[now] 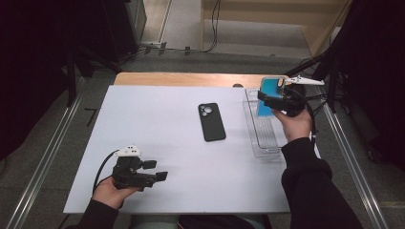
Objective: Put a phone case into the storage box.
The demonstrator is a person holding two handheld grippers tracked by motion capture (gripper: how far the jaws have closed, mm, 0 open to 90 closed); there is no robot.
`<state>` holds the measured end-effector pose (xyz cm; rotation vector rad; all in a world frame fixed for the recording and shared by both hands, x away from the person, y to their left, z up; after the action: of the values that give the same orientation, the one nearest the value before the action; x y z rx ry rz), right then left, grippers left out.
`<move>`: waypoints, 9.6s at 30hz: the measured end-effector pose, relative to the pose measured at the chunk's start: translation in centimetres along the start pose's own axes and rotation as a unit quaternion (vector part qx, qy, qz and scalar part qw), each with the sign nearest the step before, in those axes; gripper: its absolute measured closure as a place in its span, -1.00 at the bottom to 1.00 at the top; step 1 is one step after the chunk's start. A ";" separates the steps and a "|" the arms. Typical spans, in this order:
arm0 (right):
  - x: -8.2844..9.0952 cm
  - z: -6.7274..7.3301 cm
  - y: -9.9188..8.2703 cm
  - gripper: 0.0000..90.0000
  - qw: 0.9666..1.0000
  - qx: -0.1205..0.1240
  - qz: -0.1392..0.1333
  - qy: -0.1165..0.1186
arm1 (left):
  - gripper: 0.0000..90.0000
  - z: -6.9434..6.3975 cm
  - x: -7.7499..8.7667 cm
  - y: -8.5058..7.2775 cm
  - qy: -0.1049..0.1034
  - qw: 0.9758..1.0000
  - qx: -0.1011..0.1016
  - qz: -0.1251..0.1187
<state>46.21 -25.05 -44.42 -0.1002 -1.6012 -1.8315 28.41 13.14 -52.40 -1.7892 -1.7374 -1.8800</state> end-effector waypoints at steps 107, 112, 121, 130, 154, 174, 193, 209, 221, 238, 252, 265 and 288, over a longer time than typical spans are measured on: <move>-1.2 6.4 -3.8 -0.71 0.982 0.020 0.118 0.147 | -0.39 1.9 -0.8 2.1 -0.024 1.000 0.002 0.007; -0.1 8.1 -5.1 -0.70 0.977 0.043 0.122 0.168 | -0.39 2.1 -0.9 2.3 -0.026 1.000 0.002 0.007; 1.6 10.2 -7.3 -0.63 0.971 0.061 0.127 0.195 | -0.39 2.2 -1.0 2.4 -0.029 1.000 0.000 0.006; 3.3 11.4 -9.5 -0.61 0.966 0.072 0.134 0.211 | -0.39 1.6 -1.0 2.5 -0.037 0.999 -0.005 0.005; 5.7 11.5 -16.9 -0.61 0.952 0.072 0.175 0.240 | -0.39 0.9 -0.9 2.5 -0.049 0.999 -0.009 0.002; 5.2 12.3 -16.7 -0.62 0.952 0.072 0.181 0.234 | -0.39 0.9 -0.9 2.6 -0.044 0.999 -0.004 -0.005; 2.5 13.4 -13.2 -0.63 0.970 0.037 0.157 0.180 | -0.39 1.4 0.2 1.1 -0.022 1.000 0.016 -0.009; -0.8 13.1 -10.1 -0.63 0.981 0.018 0.145 0.127 | -0.39 1.2 0.3 0.9 -0.027 0.999 0.018 -0.006; -3.3 12.3 -7.6 -0.64 0.985 0.015 0.132 0.109 | -0.39 1.3 0.3 0.9 -0.027 0.999 0.019 -0.005; -7.9 12.4 -5.5 -0.67 0.988 0.008 0.127 0.086 | -0.39 1.4 0.0 1.3 -0.030 0.999 0.017 -0.004; -10.8 13.4 -4.6 -1.00 0.991 0.000 0.110 0.073 | -0.39 1.4 -0.2 1.7 -0.040 0.999 0.016 -0.008; -12.6 12.3 -4.9 -1.00 0.993 -0.021 0.109 0.036 | -0.39 1.4 -0.3 1.8 -0.040 0.999 0.015 -0.006; -15.4 12.5 -7.1 -0.99 0.992 -0.005 0.129 0.013 | -0.39 1.2 -0.5 1.8 -0.043 0.999 0.011 -0.004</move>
<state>49.37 -7.01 -54.86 -0.2726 -1.4855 -1.6351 30.53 12.95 -51.92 -1.8852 -1.7866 -1.8041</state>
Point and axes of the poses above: each handheld gripper's, and its own axes: x roughly backward along the jaws, y roughly out of its top, z roughly to its left, the point moved 10 cm from there along -x, roughly forward along the jaws, and after that the axes turned 6 degrees about y, right-handed, at the moved point
